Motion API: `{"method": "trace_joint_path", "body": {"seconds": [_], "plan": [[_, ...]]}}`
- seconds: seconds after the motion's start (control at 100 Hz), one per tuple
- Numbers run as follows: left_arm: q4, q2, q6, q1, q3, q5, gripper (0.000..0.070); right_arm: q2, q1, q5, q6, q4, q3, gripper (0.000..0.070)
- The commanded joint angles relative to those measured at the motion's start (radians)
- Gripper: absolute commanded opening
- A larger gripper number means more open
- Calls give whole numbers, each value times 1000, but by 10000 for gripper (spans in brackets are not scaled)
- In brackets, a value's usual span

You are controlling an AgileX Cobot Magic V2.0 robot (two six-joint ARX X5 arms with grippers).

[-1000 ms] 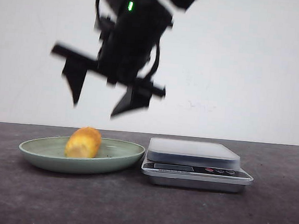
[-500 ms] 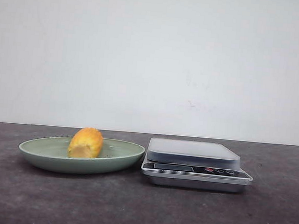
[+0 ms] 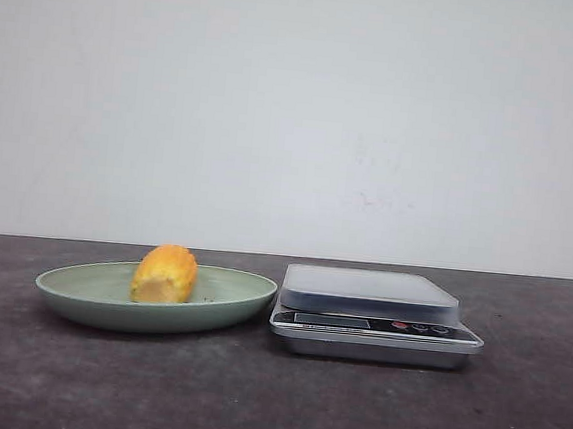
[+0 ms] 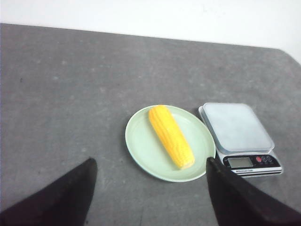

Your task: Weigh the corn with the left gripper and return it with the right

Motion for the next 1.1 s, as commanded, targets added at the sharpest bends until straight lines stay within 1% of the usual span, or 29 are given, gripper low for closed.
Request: {"method": "trace_joint_path", "body": {"seconds": [0.0, 0.09, 0.16, 0.28, 0.41, 0.5, 0.52, 0.55, 0.58, 0.63, 0.65, 0.67, 0.9, 1.09], "plan": [[22, 1, 0, -9, 11, -6, 434, -43, 13, -10, -2, -47, 20, 428], [41, 1, -1, -9, 11, -5, 433, -115, 13, -33, 30, -110, 19, 428], [53, 1, -1, -9, 11, -2, 434, -165, 13, -77, 52, -155, 19, 429], [60, 1, 0, -9, 11, -2, 434, -222, 13, -125, 98, -234, 18, 429], [85, 1, 0, -9, 11, 18, 432, -257, 12, -149, 123, -301, 9, 429], [103, 1, 0, -9, 11, 26, 419, -272, 11, -159, 142, -314, -9, 425], [104, 1, 0, -9, 11, 27, 396, -277, 11, -159, 148, -314, -16, 408], [104, 1, 0, -9, 11, 26, 321, -280, 11, -159, 152, -314, -24, 357], [102, 1, 0, -9, 11, 26, 213, -283, 11, -160, 154, -314, -32, 283], [101, 1, 1, -9, 11, 26, 6, -284, 11, -159, 157, -315, -43, 128], [101, 1, 3, -9, 11, 26, 0, -284, 11, -159, 158, -315, -47, 59], [101, 1, 3, -9, 11, 26, 13, -284, 11, -159, 160, -315, -49, 0], [103, 1, 3, -9, 11, 24, 10, -284, 11, -159, 161, -276, -56, 1], [89, 1, 3, -9, 11, 24, 12, -284, 11, -158, 160, -319, -56, 1]]}}
